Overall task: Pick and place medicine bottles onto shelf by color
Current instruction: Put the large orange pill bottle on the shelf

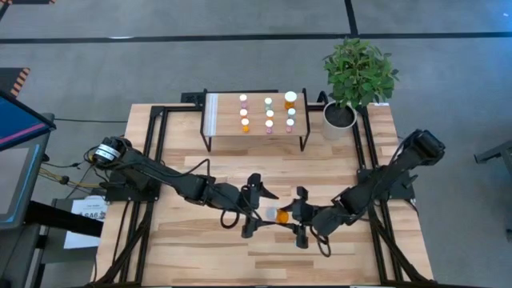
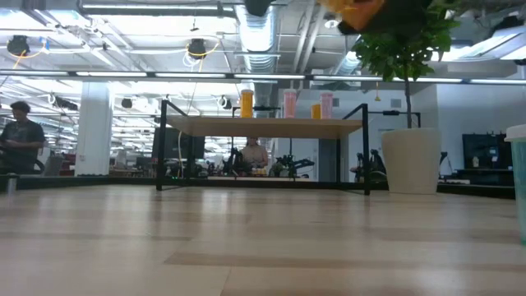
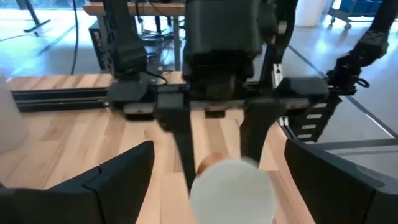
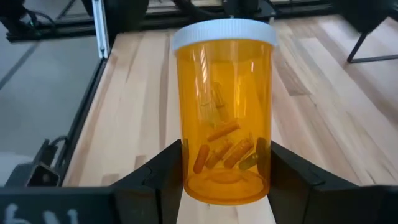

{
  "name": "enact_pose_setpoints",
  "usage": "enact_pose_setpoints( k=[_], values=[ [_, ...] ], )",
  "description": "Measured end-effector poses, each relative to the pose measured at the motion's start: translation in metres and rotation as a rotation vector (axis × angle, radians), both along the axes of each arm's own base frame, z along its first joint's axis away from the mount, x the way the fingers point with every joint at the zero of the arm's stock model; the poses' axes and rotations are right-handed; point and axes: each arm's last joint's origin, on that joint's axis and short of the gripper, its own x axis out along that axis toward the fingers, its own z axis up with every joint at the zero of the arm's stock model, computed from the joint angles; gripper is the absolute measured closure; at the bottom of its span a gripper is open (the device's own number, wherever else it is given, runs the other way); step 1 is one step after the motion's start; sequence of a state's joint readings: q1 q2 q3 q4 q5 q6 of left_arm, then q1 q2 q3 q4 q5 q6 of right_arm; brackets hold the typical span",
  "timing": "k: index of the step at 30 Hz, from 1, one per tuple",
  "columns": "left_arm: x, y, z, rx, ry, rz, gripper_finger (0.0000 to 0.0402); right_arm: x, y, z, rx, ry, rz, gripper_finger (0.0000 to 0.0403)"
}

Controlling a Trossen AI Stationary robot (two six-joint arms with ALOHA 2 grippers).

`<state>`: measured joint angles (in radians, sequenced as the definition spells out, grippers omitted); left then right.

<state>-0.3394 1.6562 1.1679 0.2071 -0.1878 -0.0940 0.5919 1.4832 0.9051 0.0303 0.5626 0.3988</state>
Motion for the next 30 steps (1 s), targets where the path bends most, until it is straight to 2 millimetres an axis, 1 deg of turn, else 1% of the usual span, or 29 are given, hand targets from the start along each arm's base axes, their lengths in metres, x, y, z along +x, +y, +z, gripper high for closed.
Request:
enact_pose_setpoints(
  k=[2, 8, 17, 20, 30],
  values=[
    [0.0, -0.001, -0.001, -0.002, 0.01, -0.017, 0.007, 0.003, 0.0, -0.001, 0.007, -0.012, -0.006, 0.0199],
    [-0.003, 0.0, -0.009, -0.006, 0.098, -0.034, 0.0113, 0.002, -0.001, 0.001, 0.008, -0.017, -0.003, 0.0202],
    [-0.004, 0.0, -0.01, -0.02, 0.111, -0.028, 0.0123, 0.002, -0.001, 0.003, 0.013, -0.028, -0.003, 0.0199],
    [-0.004, 0.0, -0.01, -0.019, 0.115, -0.027, 0.0135, 0.002, -0.001, 0.003, 0.013, -0.029, -0.003, 0.0201],
    [-0.004, 0.0, -0.011, -0.016, 0.121, -0.035, 0.0222, 0.002, 0.0, 0.003, 0.012, -0.034, -0.002, 0.0192]
  ],
)
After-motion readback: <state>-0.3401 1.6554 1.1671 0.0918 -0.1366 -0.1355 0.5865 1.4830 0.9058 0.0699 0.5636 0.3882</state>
